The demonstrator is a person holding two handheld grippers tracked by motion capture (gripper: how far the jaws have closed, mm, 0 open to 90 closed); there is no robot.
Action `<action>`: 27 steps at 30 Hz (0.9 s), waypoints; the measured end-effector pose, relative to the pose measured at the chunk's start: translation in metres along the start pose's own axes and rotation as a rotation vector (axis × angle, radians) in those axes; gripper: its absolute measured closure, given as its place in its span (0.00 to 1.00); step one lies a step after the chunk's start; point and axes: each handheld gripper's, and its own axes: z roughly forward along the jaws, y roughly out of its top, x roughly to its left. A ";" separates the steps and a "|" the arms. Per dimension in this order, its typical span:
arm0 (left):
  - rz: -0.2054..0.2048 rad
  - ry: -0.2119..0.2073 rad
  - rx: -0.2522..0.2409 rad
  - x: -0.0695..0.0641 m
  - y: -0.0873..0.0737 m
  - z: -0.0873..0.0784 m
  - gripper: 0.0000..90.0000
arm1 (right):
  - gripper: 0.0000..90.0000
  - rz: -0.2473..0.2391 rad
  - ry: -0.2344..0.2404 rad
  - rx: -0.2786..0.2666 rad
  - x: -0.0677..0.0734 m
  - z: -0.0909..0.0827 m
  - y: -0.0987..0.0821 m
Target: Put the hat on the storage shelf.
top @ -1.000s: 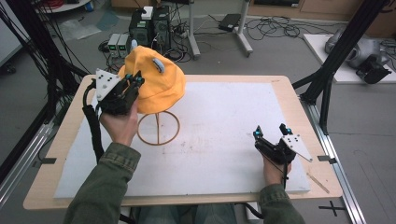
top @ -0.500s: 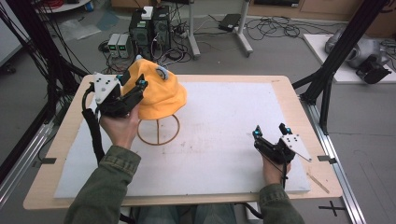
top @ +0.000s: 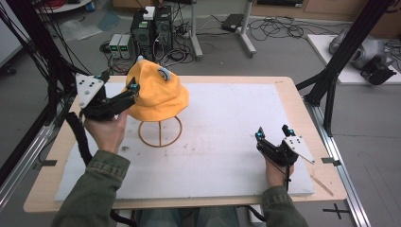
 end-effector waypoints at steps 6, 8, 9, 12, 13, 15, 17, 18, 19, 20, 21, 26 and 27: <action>0.022 0.079 -0.030 0.028 0.005 -0.027 0.18 | 0.12 -0.003 -0.002 -0.003 0.001 0.000 0.000; 0.025 0.112 -0.047 0.037 0.004 -0.037 0.17 | 0.12 -0.009 -0.006 -0.006 0.002 0.000 0.001; 0.027 0.136 -0.056 0.043 0.001 -0.044 0.17 | 0.12 -0.006 -0.009 -0.006 0.002 0.000 0.001; 0.021 0.189 -0.067 0.055 -0.010 -0.057 0.14 | 0.12 -0.006 -0.013 -0.011 0.003 -0.001 0.001; 0.002 0.215 -0.067 0.063 -0.023 -0.065 0.14 | 0.12 -0.008 -0.014 -0.010 0.003 -0.001 0.001; -0.009 0.228 -0.067 0.066 -0.031 -0.069 0.14 | 0.12 -0.011 -0.015 -0.010 0.003 -0.001 0.001; -0.039 0.247 -0.076 0.073 -0.055 -0.079 0.15 | 0.12 -0.007 -0.012 -0.007 0.005 -0.002 0.001; -0.039 0.247 -0.076 0.073 -0.055 -0.079 0.15 | 0.12 -0.007 -0.012 -0.007 0.005 -0.002 0.001; -0.047 0.257 -0.086 0.073 -0.072 -0.085 0.15 | 0.12 -0.015 -0.013 -0.009 0.005 -0.002 0.001; -0.047 0.257 -0.086 0.073 -0.072 -0.085 0.15 | 0.12 -0.015 -0.013 -0.009 0.005 -0.002 0.001; -0.037 0.264 -0.079 0.073 -0.080 -0.087 0.15 | 0.12 -0.020 -0.010 -0.008 0.005 -0.002 0.000; -0.008 0.271 -0.030 0.072 -0.114 -0.091 0.16 | 0.12 -0.019 -0.011 -0.004 0.006 -0.002 -0.001; -0.012 0.272 -0.013 0.072 -0.123 -0.092 0.16 | 0.12 -0.018 -0.013 0.000 0.006 -0.002 -0.001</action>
